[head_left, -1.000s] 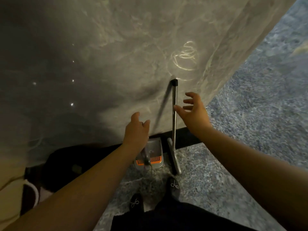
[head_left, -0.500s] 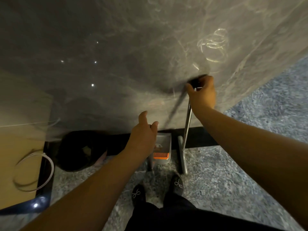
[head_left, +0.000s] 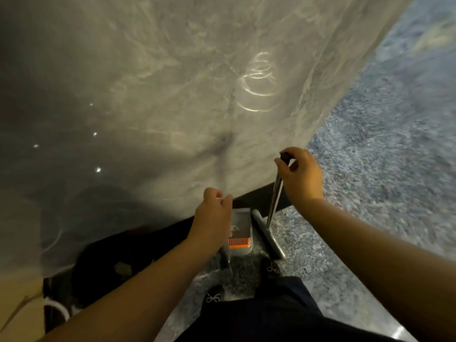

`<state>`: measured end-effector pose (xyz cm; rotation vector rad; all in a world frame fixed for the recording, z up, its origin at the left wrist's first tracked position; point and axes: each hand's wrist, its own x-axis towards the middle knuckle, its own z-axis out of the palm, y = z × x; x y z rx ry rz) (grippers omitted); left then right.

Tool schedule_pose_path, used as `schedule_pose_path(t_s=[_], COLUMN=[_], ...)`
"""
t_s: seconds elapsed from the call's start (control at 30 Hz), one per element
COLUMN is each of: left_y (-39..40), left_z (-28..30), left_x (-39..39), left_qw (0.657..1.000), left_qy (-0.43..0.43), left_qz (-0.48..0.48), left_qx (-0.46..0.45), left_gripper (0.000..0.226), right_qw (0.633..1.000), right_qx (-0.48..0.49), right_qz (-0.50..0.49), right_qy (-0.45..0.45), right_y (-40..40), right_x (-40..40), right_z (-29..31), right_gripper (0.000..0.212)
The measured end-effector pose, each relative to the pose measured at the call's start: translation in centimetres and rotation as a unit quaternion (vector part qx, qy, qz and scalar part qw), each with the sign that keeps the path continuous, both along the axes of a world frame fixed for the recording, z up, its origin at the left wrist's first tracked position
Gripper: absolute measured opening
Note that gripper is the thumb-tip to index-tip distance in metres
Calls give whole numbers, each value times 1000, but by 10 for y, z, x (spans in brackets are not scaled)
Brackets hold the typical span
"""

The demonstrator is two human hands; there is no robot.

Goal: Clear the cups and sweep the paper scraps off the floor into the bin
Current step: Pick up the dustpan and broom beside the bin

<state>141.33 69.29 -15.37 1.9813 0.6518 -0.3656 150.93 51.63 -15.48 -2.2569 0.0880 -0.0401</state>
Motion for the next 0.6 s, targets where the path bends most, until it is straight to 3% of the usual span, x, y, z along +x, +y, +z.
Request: schedule_pose_path(t_s=[0.27, 0.6], left_y=[23, 19], left_z=[4, 9], left_x=[-43, -124], left_qw=[978, 926], left_qy=[-24, -85], left_qz=[-171, -339], left_qx=[114, 145], left_gripper=[29, 31], right_qw=[992, 977], right_qx=[2, 60], right_qz=[-125, -205], right_qy=[-4, -8], right_y=[-6, -2], right_x=[-138, -284], right_z=[5, 5], right_gripper=[20, 13])
